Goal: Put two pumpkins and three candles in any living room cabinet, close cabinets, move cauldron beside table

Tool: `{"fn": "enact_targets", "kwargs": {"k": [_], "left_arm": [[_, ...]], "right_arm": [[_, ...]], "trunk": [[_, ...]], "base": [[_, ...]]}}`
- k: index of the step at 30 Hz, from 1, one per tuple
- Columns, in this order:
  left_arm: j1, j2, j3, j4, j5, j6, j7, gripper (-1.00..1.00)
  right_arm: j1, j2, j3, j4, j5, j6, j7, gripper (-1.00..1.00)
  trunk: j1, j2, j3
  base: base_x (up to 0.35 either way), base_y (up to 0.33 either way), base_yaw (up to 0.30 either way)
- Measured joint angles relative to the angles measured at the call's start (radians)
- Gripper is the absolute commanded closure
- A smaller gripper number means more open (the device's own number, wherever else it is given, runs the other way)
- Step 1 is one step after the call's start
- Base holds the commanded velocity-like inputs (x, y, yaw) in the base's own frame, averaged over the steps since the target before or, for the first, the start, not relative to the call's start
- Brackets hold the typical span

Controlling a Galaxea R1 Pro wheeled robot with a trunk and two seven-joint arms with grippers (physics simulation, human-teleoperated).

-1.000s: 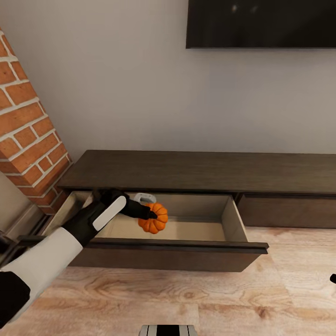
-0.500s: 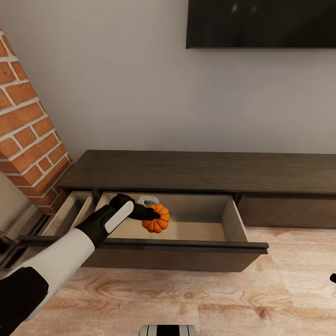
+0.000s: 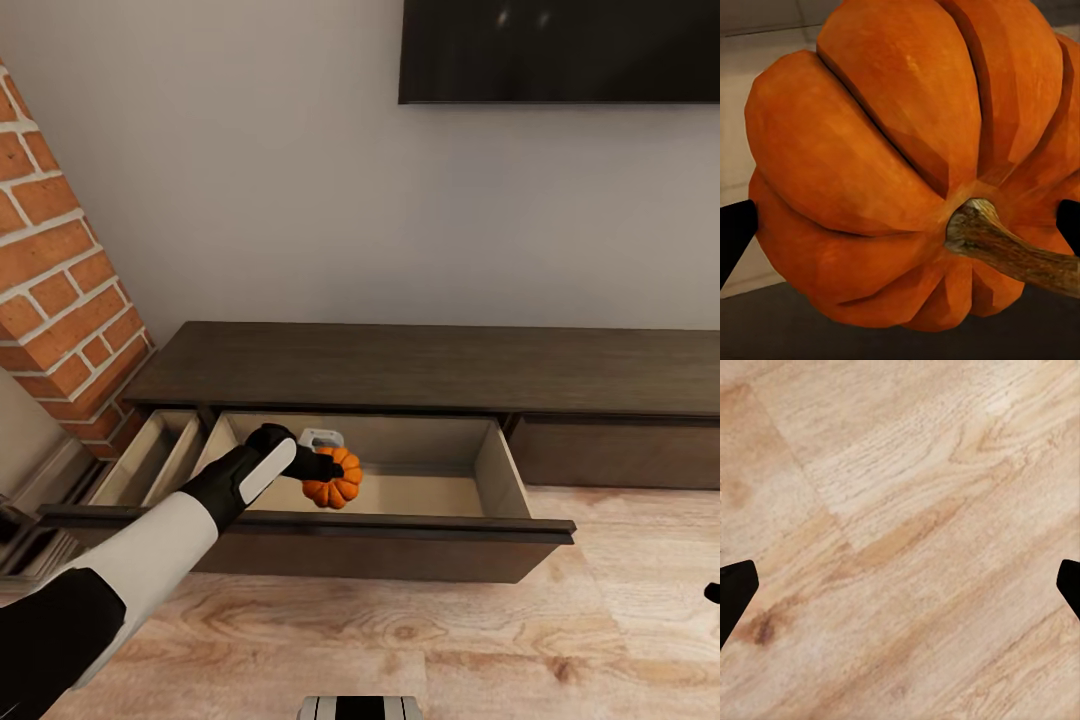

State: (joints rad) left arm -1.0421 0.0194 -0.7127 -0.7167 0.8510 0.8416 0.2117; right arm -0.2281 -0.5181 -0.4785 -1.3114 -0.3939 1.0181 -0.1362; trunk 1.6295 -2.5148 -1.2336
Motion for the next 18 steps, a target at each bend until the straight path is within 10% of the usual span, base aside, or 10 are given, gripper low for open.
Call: {"fn": "enact_targets", "kwargs": {"k": [18], "left_arm": [[0.000,0.006,0.037,-0.015,-0.008,-0.022,0.015,1.00]], "right_arm": [[0.000,0.004,0.000,-0.003,0.000,0.000,0.000,-1.00]], "trunk": [[0.001,-0.001,-0.015]], "base": [[0.031,0.006,0.000]]}}
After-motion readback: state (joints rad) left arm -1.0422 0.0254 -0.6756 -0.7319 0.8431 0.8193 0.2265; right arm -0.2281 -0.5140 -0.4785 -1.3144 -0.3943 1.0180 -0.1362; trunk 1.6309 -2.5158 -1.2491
